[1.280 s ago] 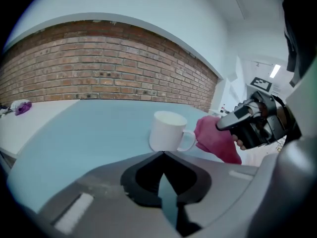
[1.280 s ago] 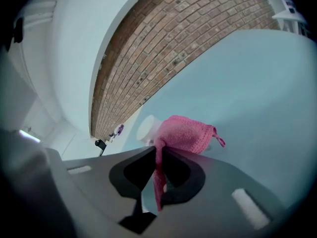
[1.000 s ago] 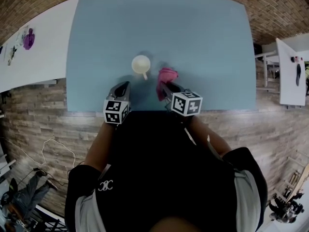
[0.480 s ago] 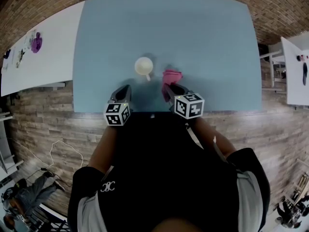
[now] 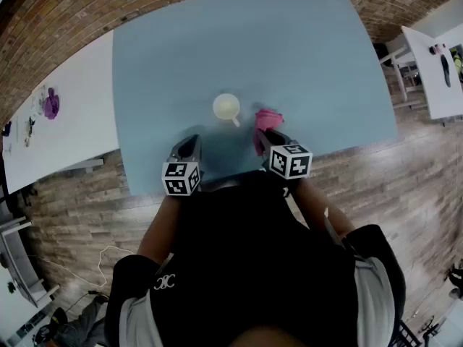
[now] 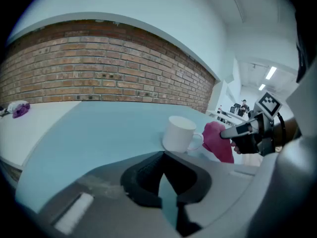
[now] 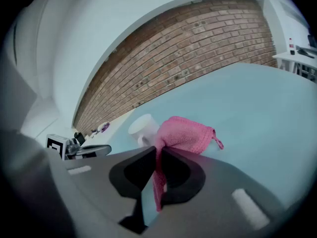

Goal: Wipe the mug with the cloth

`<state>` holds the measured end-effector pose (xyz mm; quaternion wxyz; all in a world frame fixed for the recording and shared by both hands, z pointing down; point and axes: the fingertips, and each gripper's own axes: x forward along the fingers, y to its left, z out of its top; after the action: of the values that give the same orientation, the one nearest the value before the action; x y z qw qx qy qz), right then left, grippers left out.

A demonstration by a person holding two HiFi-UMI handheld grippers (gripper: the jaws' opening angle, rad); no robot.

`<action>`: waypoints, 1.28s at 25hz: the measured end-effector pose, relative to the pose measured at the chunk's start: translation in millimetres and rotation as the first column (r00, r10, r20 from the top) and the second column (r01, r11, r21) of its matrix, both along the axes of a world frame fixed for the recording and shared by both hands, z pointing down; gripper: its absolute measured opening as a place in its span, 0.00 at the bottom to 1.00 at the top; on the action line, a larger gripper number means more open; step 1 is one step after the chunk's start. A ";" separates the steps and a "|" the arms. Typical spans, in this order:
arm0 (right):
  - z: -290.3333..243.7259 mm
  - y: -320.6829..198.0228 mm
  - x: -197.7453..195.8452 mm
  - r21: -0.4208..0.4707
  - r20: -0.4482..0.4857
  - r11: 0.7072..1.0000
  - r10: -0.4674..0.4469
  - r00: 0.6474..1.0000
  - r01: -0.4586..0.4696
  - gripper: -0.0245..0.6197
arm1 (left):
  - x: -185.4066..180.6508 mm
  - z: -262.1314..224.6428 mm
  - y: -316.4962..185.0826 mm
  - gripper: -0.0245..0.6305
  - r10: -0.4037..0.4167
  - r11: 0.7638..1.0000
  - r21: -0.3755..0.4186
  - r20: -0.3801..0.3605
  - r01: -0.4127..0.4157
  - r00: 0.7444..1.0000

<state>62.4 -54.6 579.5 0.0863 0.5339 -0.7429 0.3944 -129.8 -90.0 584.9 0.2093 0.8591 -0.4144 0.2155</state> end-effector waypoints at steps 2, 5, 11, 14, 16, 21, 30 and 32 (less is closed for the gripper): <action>2.9 3.1 -10.8 -0.008 -0.005 0.997 0.076 0.997 -0.076 0.10 | -18.0 -3.8 -7.7 0.05 0.024 1.000 0.007 -0.023 -0.024 0.999; 9.1 16.6 -22.5 -0.022 -0.018 0.980 0.200 0.980 -0.200 0.10 | -42.2 -6.1 -17.3 0.05 0.054 0.998 0.024 -0.041 -0.053 0.998; 7.3 31.5 -68.1 0.006 -0.051 0.930 0.367 0.929 -0.368 0.10 | -94.3 -14.0 -20.8 0.05 0.144 0.988 0.061 -0.062 -0.140 0.988; 1.4 42.6 -91.2 0.040 -0.071 0.902 0.431 0.899 -0.429 0.10 | -116.9 -15.6 -15.2 0.05 0.189 0.980 0.070 -0.066 -0.184 0.980; -4.8 51.3 -99.4 0.061 -0.070 0.887 0.461 0.885 -0.457 0.10 | -122.0 -15.9 -6.4 0.05 0.219 0.974 0.074 -0.066 -0.214 0.974; -23.2 58.7 -114.2 0.109 -0.122 0.895 0.444 0.887 -0.433 0.10 | -117.2 -18.6 0.3 0.05 0.269 0.962 0.064 -0.076 -0.264 0.960; -42.7 61.1 -108.5 0.145 -0.128 0.913 0.400 0.907 -0.382 0.10 | -100.0 -27.9 9.8 0.05 0.257 0.966 0.032 -0.085 -0.255 0.963; -40.2 60.2 -110.8 0.144 -0.126 0.916 0.391 0.912 -0.374 0.10 | -98.5 -25.8 9.8 0.05 0.262 0.965 0.031 -0.067 -0.260 0.963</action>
<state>-48.4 5.6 539.3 0.0324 0.7017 -0.6368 0.3178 -228.2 -80.2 559.2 0.1843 0.9155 -0.2922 0.2062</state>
